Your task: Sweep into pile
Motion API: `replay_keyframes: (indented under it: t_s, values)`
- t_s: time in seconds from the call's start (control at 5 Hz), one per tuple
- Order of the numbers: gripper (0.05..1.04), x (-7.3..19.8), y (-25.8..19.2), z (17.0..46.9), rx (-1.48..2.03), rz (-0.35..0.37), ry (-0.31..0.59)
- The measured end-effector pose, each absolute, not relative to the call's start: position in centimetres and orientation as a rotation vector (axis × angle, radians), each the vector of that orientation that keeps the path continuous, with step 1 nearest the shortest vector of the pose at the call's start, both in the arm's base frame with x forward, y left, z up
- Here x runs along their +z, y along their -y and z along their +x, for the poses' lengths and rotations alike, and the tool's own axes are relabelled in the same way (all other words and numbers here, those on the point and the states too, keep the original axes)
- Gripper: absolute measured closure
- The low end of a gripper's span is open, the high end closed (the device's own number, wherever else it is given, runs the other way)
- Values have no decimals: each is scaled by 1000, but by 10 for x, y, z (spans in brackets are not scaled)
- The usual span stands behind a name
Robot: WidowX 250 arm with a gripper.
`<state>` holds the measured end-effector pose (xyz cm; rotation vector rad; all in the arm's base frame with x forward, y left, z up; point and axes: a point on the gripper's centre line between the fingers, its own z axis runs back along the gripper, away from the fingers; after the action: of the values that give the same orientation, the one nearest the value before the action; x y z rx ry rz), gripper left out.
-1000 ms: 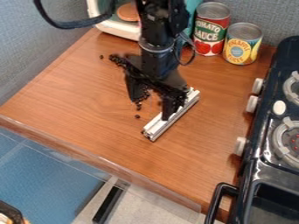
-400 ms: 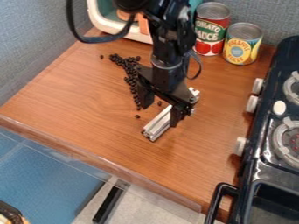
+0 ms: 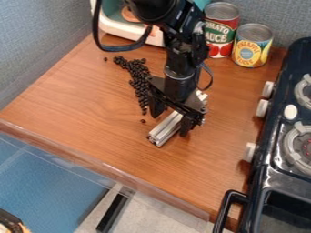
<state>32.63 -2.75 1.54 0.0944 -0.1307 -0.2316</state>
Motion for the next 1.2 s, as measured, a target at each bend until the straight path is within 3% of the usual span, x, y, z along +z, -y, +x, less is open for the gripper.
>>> replay_keyframes:
  t_s: [0.4,0.6,0.8,1.2]
  values:
    - [693,13,34,329,-225,70,129]
    - [700,13,38,327,-216,55,116]
    - [700,30,46,326,-179,3,140]
    - [700,92,40,316,133,-89,259]
